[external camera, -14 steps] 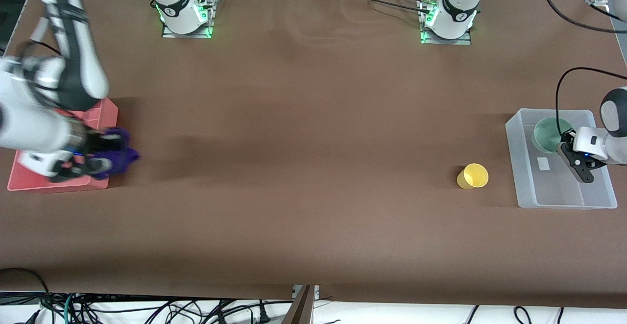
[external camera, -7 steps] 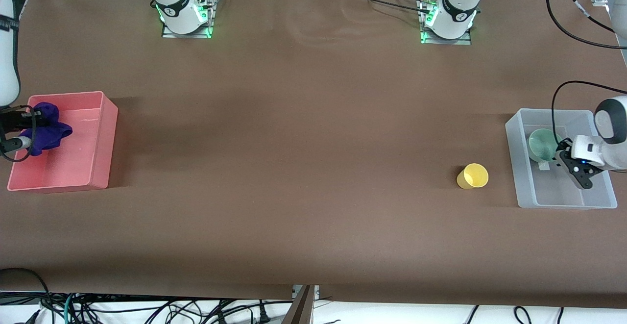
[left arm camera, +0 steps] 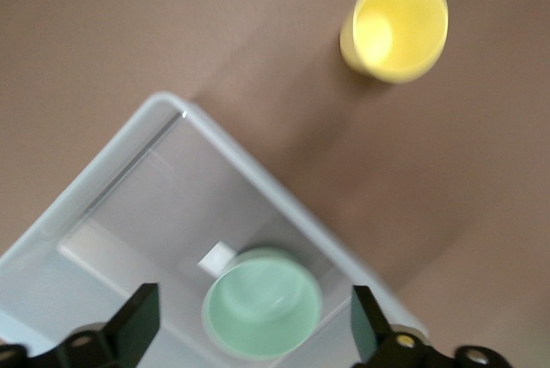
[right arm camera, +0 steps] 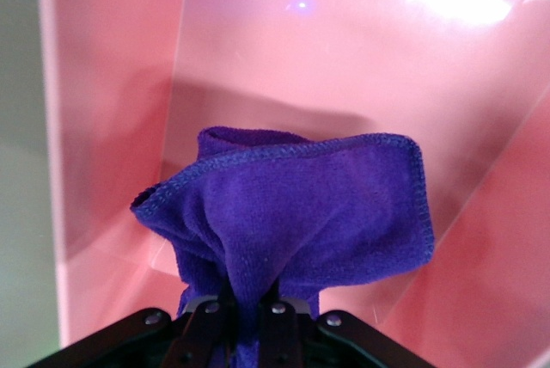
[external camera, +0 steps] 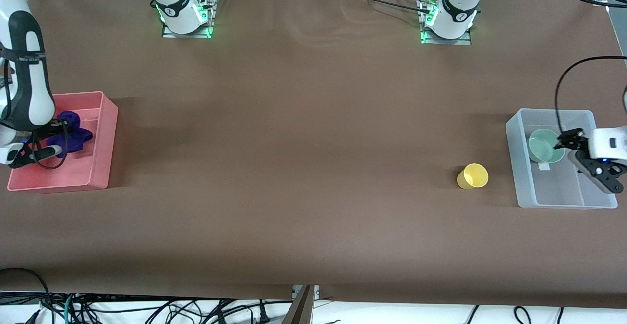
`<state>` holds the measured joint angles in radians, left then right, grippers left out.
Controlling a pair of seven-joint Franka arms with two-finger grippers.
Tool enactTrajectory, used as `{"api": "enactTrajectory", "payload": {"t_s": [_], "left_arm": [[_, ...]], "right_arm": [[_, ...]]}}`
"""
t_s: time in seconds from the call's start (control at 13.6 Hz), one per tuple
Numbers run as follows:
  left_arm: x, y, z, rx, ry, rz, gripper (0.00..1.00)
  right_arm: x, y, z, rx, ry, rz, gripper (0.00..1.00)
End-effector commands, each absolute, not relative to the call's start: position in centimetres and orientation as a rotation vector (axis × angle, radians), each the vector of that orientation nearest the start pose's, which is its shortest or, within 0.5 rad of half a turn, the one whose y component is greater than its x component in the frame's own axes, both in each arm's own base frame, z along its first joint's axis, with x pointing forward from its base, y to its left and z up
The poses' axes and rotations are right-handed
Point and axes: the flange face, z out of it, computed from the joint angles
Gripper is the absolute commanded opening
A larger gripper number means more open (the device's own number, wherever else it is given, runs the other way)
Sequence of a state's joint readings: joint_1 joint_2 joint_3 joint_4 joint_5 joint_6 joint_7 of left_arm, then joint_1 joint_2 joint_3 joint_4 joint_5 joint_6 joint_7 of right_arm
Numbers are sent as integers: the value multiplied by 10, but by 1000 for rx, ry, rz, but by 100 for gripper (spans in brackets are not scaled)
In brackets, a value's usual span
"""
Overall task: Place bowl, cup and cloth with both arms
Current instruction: 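Release the cloth in the pink bin while the left gripper reaches the yellow cup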
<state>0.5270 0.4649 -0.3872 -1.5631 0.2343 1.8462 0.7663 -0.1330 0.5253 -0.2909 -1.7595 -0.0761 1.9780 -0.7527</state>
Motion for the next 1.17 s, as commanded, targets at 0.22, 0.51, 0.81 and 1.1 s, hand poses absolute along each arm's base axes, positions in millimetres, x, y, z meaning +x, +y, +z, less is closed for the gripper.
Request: {"api": "enactTrajectory", "payload": {"t_s": [0.22, 0.51, 0.81, 1.1], "left_arm": [[678, 53, 313, -3180, 408, 185, 99], [680, 47, 254, -3216, 350, 239, 76], [676, 42, 224, -3234, 318, 299, 3], [678, 44, 237, -3227, 320, 288, 0]], "right_arm": [[575, -261, 280, -3068, -620, 473, 100], [592, -243, 363, -3064, -596, 354, 100], [616, -165, 434, -3084, -433, 343, 100], [610, -66, 504, -3106, -333, 266, 100]]}}
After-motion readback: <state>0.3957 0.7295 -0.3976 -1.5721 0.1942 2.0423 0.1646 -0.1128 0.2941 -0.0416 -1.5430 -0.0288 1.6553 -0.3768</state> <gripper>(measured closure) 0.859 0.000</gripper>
